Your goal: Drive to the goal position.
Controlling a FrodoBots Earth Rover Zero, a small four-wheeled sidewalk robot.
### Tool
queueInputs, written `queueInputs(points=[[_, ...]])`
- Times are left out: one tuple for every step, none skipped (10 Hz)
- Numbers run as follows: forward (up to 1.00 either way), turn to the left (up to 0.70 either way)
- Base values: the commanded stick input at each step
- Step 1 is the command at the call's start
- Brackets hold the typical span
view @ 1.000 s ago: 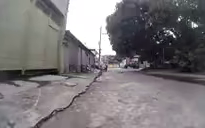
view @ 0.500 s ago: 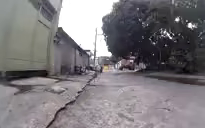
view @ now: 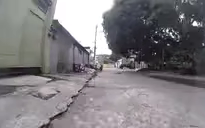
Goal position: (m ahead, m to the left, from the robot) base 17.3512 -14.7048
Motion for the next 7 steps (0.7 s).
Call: queueInputs(points=[[1.00,-0.31],[1.00,-0.40],[1.00,-0.40],[1.00,-0.25],[1.00,-0.09],[1.00,0.00],[1.00,0.00]])
